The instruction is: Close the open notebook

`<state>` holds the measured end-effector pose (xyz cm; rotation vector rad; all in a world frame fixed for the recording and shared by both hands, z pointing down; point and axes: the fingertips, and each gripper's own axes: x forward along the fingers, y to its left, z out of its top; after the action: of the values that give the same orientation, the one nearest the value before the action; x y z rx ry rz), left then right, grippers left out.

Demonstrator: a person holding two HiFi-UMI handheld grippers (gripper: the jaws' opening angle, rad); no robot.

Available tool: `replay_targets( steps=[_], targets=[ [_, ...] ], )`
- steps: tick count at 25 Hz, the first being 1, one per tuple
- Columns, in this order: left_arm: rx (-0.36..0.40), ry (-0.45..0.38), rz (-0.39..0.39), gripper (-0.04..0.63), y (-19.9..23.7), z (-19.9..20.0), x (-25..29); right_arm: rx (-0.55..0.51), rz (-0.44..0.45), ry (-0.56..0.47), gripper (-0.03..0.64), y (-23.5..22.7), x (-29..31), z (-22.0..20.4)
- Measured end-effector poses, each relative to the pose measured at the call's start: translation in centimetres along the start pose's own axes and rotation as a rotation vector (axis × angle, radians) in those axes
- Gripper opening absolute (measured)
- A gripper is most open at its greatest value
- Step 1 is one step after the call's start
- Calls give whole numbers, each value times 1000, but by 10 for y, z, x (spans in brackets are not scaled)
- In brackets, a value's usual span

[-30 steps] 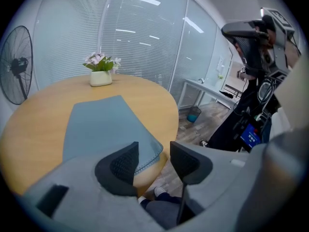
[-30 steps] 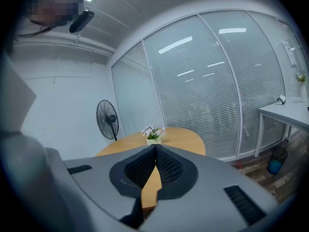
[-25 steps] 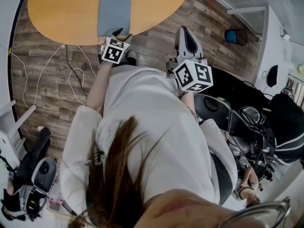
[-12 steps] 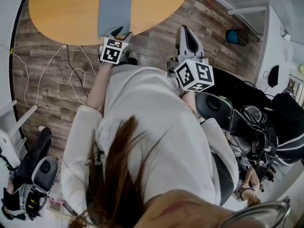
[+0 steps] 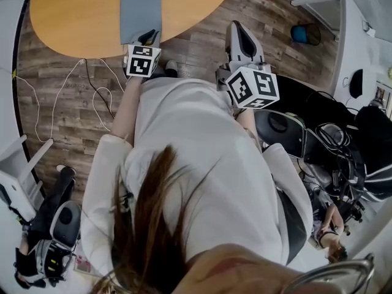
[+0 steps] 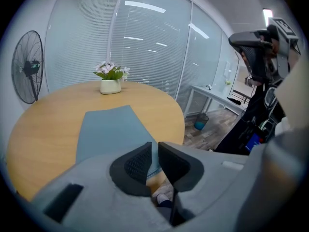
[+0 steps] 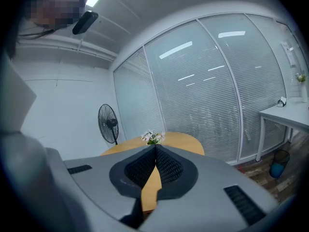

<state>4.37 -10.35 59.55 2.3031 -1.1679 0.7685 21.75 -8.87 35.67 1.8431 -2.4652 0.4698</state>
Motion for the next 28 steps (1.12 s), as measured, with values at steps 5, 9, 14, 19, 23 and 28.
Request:
replay_targets(
  steps=[5, 9, 14, 19, 23, 28],
  targets=[
    [9, 9, 7, 24, -1, -1, 0, -22, -31, -11, 3, -16, -6, 7],
    [-8, -5, 21, 17, 2, 1, -1, -30, -60, -1, 3, -28, -11, 8],
    [-20, -39, 50, 17, 9, 15, -8, -26, -66, 13, 3, -28, -13, 9],
    [-28, -92, 53, 17, 15, 30, -19, -38, -63, 19, 3, -18, -10, 8],
    [-33, -160, 58, 17, 22, 54, -32, -42, -65, 20, 3, -11, -10, 7],
    [-22, -232, 45, 17, 33, 89, -56, -43, -70, 17, 3, 5, -6, 9]
  ],
)
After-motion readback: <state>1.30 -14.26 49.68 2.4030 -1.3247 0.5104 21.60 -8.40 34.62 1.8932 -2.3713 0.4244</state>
